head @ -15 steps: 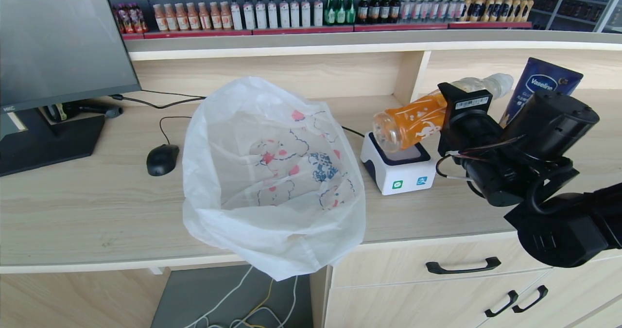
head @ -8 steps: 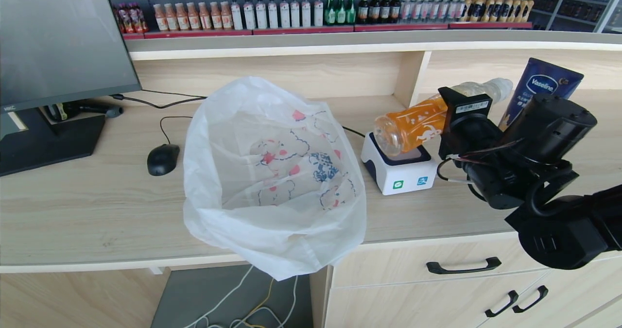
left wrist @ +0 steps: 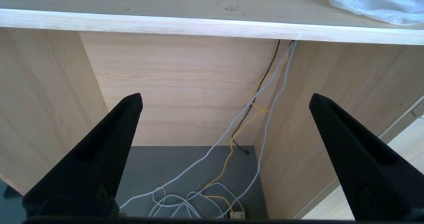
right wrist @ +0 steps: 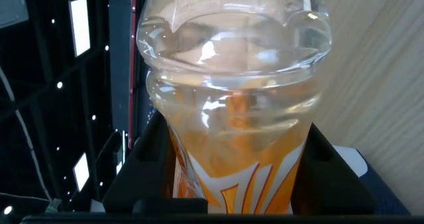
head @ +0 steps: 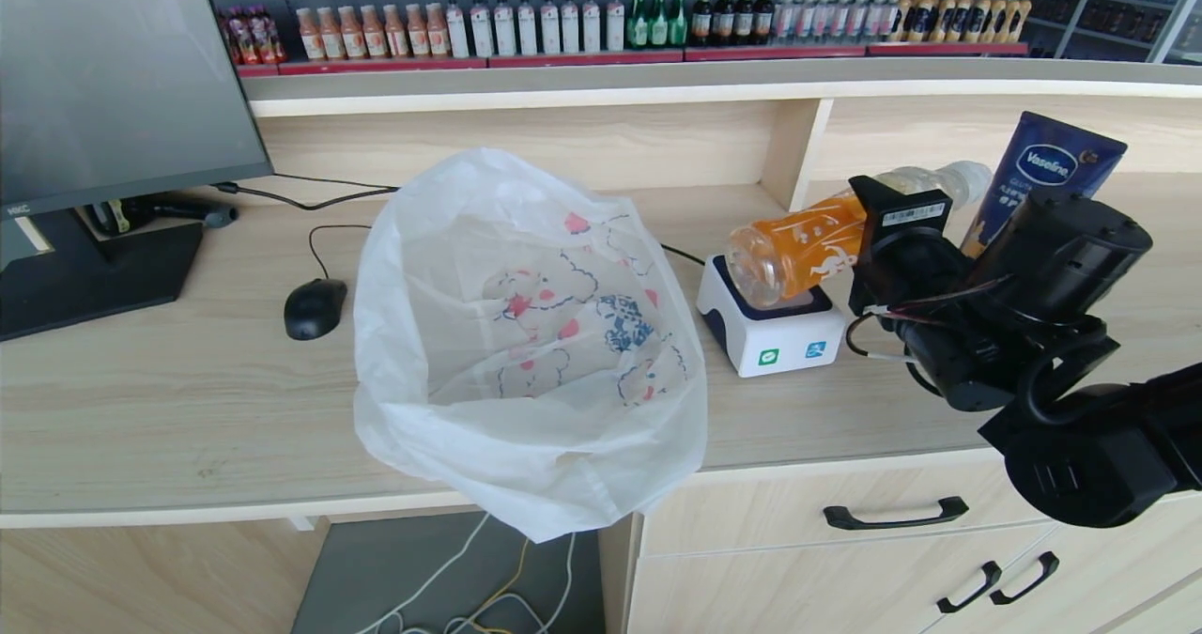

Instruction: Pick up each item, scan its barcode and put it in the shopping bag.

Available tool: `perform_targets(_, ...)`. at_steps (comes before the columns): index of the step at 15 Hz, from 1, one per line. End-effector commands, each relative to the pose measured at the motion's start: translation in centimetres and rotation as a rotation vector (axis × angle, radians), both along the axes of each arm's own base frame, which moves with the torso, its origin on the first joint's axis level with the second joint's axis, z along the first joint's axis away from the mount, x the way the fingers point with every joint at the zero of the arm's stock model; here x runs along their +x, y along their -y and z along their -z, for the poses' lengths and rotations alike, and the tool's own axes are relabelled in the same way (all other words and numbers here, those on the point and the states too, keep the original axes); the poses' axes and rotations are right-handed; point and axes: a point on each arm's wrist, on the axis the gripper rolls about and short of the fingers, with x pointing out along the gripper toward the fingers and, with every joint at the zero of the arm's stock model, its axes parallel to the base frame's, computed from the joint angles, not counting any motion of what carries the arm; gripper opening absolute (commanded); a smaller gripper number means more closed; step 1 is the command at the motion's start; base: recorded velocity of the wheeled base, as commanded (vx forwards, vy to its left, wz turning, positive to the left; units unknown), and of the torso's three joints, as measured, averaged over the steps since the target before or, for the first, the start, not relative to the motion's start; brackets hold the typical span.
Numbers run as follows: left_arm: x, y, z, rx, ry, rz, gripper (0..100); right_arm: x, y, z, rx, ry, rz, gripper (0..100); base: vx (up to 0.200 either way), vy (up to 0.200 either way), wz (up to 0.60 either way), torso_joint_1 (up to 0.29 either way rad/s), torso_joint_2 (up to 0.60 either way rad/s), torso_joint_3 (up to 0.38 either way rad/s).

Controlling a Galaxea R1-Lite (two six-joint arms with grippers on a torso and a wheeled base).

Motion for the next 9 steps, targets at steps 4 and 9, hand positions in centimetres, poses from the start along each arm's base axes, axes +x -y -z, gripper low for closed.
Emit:
perform_targets(4,0.0,0.0,0.0,0.0,0.0,0.0,100,-0.07,0.03,-0.18,0.001,0.005,-0.001,0,0.0,0.0,0.0,0.0,0.0,0.0)
perform_targets(9,0.0,0.0,0.0,0.0,0.0,0.0,100,-0.24,0.11,-0.35,0.003,0.009,-0.001,0,0.0,0.0,0.0,0.0,0.0,0.0)
